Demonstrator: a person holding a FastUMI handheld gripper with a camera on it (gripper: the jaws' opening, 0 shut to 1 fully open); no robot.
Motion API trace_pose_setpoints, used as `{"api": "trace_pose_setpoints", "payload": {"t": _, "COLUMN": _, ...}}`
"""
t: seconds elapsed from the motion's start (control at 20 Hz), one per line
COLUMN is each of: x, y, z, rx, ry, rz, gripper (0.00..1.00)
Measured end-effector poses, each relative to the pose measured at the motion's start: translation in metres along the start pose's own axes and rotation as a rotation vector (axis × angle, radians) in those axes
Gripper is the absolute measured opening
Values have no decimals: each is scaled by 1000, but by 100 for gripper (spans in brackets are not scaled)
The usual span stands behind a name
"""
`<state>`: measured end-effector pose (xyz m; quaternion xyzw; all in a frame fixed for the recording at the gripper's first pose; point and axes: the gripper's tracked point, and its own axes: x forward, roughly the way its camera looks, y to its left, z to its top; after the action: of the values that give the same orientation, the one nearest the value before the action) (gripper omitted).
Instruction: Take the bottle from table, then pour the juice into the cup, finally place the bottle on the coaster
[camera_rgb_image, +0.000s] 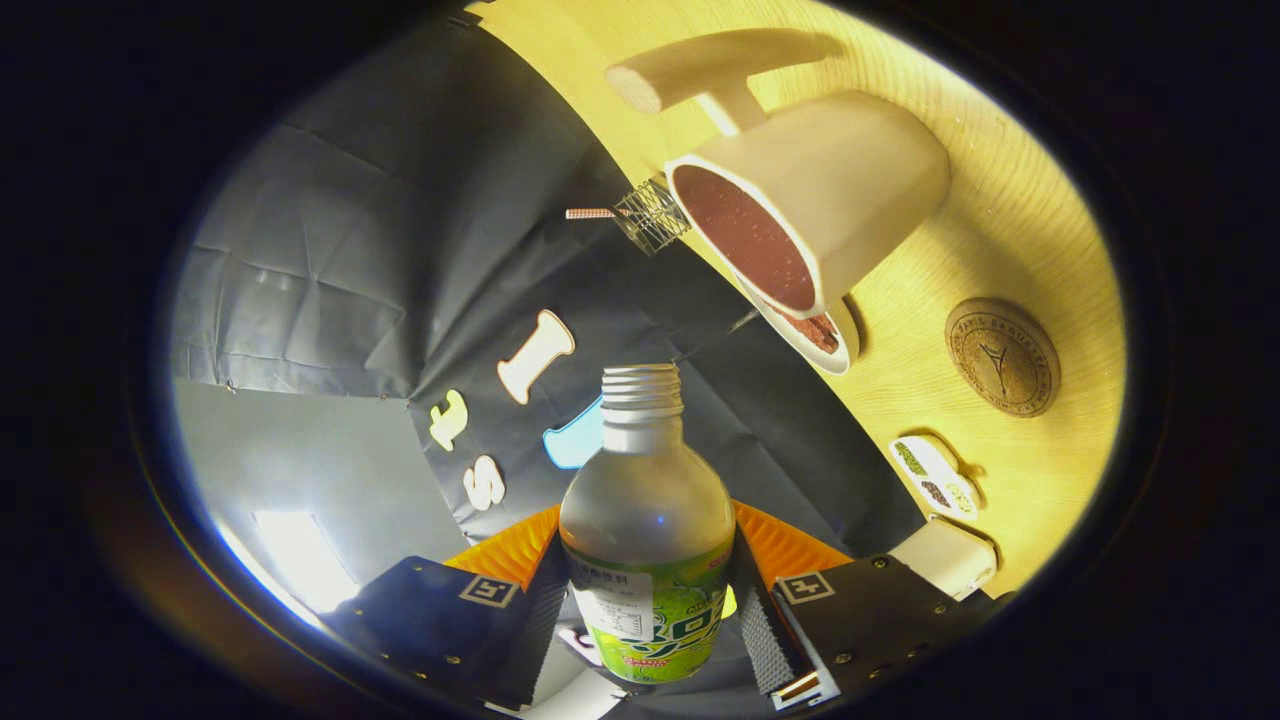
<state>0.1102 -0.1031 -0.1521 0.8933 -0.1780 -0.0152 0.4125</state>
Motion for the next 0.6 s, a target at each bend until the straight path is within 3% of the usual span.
{"api": "trace_pose_setpoints", "payload": {"t": 0.6, "x": 0, "y": -10, "z": 16, "rx": -20, "ry": -22, "rz": -13, "gripper": 78}}
